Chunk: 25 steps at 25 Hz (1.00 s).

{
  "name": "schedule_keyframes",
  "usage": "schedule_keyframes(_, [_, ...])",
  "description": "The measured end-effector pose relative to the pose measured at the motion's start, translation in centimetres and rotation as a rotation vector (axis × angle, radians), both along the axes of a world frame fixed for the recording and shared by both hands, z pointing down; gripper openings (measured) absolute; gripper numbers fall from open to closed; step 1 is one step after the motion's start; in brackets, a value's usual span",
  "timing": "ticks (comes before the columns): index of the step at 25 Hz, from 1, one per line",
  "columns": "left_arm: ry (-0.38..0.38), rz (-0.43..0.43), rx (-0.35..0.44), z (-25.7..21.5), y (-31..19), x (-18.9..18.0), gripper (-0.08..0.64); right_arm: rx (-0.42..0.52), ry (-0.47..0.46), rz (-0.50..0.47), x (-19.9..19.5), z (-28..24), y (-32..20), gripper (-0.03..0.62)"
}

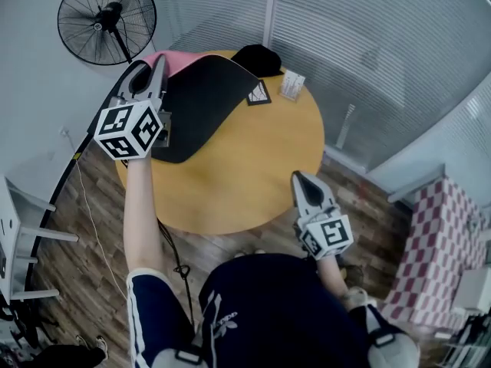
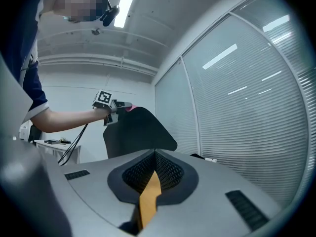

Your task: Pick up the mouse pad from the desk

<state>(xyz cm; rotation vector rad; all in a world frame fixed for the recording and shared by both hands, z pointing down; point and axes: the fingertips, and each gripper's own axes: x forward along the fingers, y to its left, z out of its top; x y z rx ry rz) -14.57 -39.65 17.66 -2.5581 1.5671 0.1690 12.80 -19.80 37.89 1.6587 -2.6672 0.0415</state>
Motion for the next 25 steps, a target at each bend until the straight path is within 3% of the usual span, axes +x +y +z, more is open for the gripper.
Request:
schedule_keyframes(4, [-0.027, -0.029, 0.037, -1.2, 3.4, -2.0, 0.022, 0.014, -0.007, -0.033, -0.9, -0.7, -0.5, 0.003])
schedule_keyframes(10, [0.005, -0.073, 0.078, -2.7, 9.1, -4.9, 0.021, 0.041, -0.013, -0.075, -2.6, -1.9, -1.3, 0.003])
schedule_keyframes(14, [-0.054, -0.114, 0.109, -3.0, 13.0, -5.4, 0.021, 0.055, -0.017, -0.102, -3.6, -2.6, -1.4, 0.003])
schedule_keyframes(20, [-0.118, -0.193, 0.106, -2.1, 18.2, -5.7, 0.021, 0.073, -0.014, -0.125, -5.0, -3.9, -1.2, 0.003])
schedule_keyframes(25, [-0.102, -0.244, 0.096, -0.8, 21.7, -6.3, 0.021, 0.086, -0.016, -0.136, -5.8, -4.8, -0.9, 0.003])
